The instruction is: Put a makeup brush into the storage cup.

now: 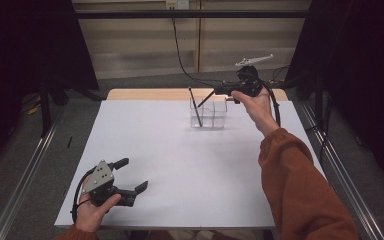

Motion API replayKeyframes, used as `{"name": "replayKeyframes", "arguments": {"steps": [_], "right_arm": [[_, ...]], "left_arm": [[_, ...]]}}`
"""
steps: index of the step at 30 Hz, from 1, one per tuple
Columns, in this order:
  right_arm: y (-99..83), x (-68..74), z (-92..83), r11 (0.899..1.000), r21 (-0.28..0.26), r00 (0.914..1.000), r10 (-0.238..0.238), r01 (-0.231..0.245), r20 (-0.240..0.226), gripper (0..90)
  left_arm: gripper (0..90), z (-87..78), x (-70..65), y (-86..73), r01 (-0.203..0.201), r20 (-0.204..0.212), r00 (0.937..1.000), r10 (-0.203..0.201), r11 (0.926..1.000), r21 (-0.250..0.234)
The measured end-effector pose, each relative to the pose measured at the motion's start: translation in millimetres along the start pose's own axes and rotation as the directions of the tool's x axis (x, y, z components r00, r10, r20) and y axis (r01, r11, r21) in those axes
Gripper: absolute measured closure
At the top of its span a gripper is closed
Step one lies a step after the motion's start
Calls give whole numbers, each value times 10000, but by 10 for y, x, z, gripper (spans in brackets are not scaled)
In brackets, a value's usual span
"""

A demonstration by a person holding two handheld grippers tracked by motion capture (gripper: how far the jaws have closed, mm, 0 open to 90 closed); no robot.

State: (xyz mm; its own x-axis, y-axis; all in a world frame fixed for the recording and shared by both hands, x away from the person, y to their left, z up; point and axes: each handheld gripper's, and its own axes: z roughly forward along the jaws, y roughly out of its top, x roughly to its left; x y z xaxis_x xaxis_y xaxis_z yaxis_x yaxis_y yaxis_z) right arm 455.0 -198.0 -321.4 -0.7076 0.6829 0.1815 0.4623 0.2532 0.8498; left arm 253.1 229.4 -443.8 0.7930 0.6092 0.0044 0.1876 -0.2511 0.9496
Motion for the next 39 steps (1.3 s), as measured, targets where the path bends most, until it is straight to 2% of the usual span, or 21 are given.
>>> {"name": "replayKeyframes", "arguments": {"steps": [5, 10, 23, 32, 39], "right_arm": [[18, -31, 60, 10000, -27, 9999, 62, -62, 131, 835], [3, -45, 142, 9997, 256, 9995, 28, -36, 317, 834], [-78, -54, 277, 9985, 548, 9998, 38, -49, 212, 835], [-149, -80, 354, 9971, 712, 9994, 245, -262, 249, 834], [-229, -121, 381, 9973, 545, 9988, 483, -488, 105, 834]], "left_arm": [[29, 5, 8, -3, 3, 101, 9999, -3, 10000, -18], [29, 8, 7, -5, -4, 165, 9999, 3, 10000, 23], [29, 2, 9, -5, -46, 106, 9999, 46, 10000, 18], [29, 3, 1, -4, -30, 15, 10000, 30, 10000, 21], [29, 3, 1, -4, -54, 11, 10000, 54, 10000, 32]]}}
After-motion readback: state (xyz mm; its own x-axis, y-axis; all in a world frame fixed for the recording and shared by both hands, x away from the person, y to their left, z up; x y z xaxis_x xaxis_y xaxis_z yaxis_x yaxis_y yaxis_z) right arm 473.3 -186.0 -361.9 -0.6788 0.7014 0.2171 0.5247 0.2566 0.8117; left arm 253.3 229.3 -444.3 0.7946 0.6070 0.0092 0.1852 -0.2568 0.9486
